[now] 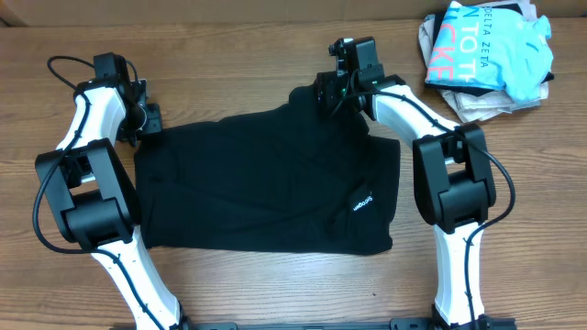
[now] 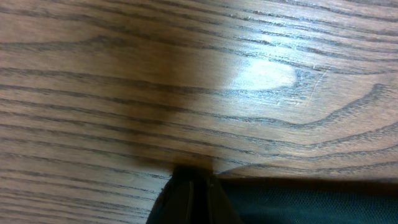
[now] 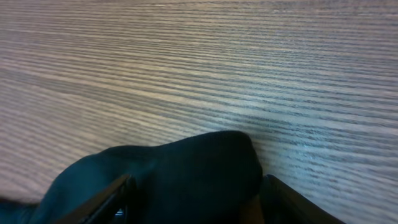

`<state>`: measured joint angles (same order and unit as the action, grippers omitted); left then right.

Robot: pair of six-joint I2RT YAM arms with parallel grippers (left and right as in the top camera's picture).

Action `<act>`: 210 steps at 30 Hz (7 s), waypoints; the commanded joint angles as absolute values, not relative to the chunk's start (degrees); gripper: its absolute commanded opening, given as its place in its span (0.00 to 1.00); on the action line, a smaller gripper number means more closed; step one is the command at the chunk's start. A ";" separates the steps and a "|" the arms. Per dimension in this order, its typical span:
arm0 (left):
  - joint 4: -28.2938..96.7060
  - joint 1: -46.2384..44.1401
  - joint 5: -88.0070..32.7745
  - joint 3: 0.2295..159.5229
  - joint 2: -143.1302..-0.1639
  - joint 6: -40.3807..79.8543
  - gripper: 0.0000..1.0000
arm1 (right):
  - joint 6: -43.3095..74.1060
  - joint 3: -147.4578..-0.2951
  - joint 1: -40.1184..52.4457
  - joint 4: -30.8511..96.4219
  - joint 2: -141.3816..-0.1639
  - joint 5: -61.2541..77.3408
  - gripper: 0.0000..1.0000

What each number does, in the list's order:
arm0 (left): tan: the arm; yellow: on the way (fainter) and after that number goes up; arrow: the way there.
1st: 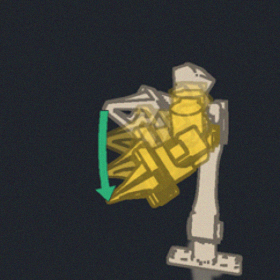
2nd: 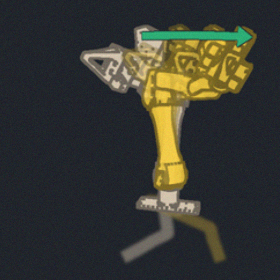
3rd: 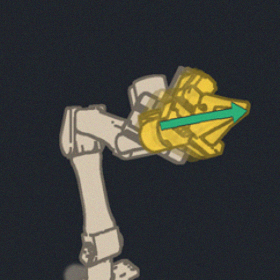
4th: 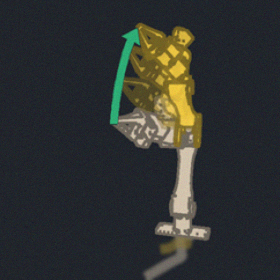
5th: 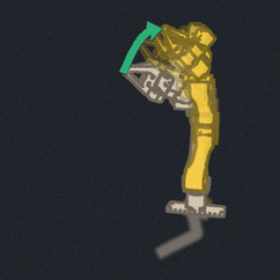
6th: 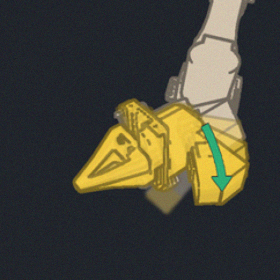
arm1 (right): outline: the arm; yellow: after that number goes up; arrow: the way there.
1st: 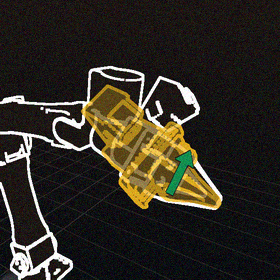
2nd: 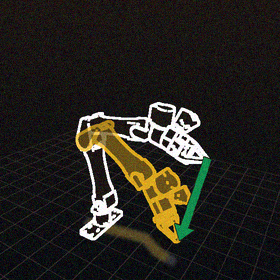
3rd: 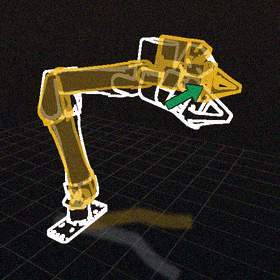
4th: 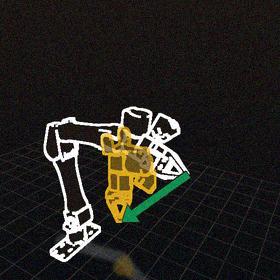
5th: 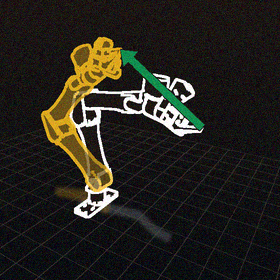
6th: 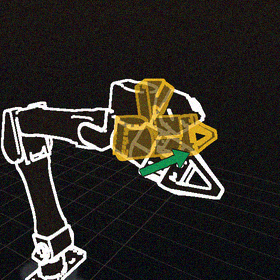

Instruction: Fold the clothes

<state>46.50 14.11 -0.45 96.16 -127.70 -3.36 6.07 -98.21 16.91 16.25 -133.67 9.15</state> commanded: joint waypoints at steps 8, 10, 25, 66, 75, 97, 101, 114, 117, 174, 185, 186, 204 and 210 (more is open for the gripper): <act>47.55 13.82 -1.06 95.42 -130.58 -2.59 0.05 | 7.51 -98.65 16.78 12.69 -136.38 4.47 0.46; 47.53 13.82 -1.08 95.42 -130.58 -2.59 0.04 | 7.75 -98.65 16.78 12.01 -136.38 4.43 0.26; 57.52 14.28 -1.04 103.81 -130.39 -1.06 0.04 | 9.78 -115.20 16.05 34.35 -133.93 2.63 0.04; 85.06 14.17 6.50 119.28 -130.37 -5.37 0.04 | 24.12 -115.18 23.70 96.77 -117.25 -1.10 0.04; 84.90 14.06 6.68 116.62 -130.37 -6.26 0.04 | 26.68 -93.91 23.99 89.32 -105.36 -2.02 0.04; 96.79 11.75 6.63 108.90 -130.37 -6.92 0.10 | 25.10 -87.26 23.99 83.55 -104.38 -0.84 0.08; 96.40 12.03 6.50 107.26 -130.37 -7.29 0.58 | 25.08 -85.91 23.99 84.14 -104.38 1.19 0.18; 88.55 12.75 5.41 107.24 -130.34 -4.97 0.63 | 23.51 -82.96 23.00 81.84 -103.50 1.15 0.49; 87.85 13.43 2.72 107.66 -129.32 -5.43 0.58 | 21.61 -85.54 23.00 81.25 -101.89 1.15 0.58; 49.08 20.67 -1.06 57.69 -100.05 -8.10 0.91 | 14.50 -90.72 23.09 80.77 -93.23 1.32 0.96; 40.36 20.67 -1.54 52.12 -100.05 -8.10 0.77 | 14.52 -90.70 23.09 79.48 -93.23 1.32 0.96; 40.34 20.60 -1.61 52.12 -100.05 -8.10 0.70 | 14.52 -90.70 23.07 79.33 -93.23 1.32 0.96; 54.13 21.23 2.48 71.13 -100.03 -6.24 0.04 | 14.96 -90.72 23.05 76.99 -93.23 1.98 0.96; 66.35 18.44 4.38 83.09 -100.03 -6.96 0.04 | 14.98 -90.72 21.39 76.75 -93.23 2.04 0.96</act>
<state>64.36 20.18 2.07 79.18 -100.42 -7.05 14.96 -89.80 22.63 77.08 -93.51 1.74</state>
